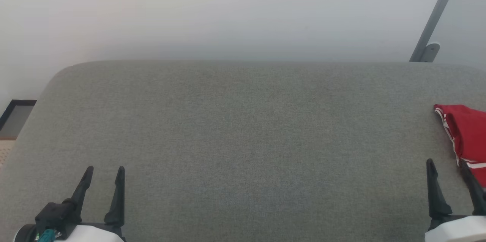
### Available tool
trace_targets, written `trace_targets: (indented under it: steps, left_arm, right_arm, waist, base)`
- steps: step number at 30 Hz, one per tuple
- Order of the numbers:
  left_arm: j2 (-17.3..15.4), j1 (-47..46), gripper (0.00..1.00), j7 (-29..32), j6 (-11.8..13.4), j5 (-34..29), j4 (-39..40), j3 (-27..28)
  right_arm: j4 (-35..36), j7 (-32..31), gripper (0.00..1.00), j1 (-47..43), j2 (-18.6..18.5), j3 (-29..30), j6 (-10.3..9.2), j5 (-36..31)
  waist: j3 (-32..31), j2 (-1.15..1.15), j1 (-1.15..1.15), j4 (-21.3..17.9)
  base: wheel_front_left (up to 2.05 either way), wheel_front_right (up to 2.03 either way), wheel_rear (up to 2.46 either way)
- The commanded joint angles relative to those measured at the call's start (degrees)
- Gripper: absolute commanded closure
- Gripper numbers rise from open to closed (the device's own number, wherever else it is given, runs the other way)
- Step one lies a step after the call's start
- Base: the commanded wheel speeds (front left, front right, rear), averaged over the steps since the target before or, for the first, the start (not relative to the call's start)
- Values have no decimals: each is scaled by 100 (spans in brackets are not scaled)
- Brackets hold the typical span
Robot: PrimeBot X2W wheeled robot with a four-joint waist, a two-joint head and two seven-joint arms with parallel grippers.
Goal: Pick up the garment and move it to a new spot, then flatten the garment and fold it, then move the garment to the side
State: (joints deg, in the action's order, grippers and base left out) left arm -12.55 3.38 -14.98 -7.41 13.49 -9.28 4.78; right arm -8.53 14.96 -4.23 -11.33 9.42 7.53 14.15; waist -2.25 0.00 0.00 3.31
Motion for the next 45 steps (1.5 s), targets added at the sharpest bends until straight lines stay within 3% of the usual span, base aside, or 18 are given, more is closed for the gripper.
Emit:
trace_targets:
  steps: [1, 20, 21, 26, 45]
  left_arm:
    - [5, 58, 0, -25, -6, -42, 35, 24]
    - [80, 124, 0, -25, -6, -30, 91, -54]
    - [71, 122, 100, -25, -6, -27, 92, -68]
    - [202, 180, 100, 38, 0, 10, -157, -102]
    - [386, -121, 100, 561, -2, 1944, -227, -25]
  right_arm:
    - [30, 27, 0, -39, 23, 11, -10, -30]
    - [-7, 27, 0, -22, 19, -10, -9, -46]
    - [-8, 27, 100, -19, 19, -15, -9, -35]
    - [-237, -51, 100, -85, 144, -15, 1, -17]
    - [-306, -572, 100, 208, 313, -78, 0, 1909]
  waist:
    - [0, 0, 0, -6]
    - [-20, 0, 0, 3]
    - [-21, 0, 0, 3]
    - [-19, 0, 0, 1]
    - [21, 0, 0, -49]
  base:
    - [0, 0, 0]
    - [0, 0, 0]
    - [0, 0, 0]
    - [0, 0, 0]
    - [0, 0, 0]
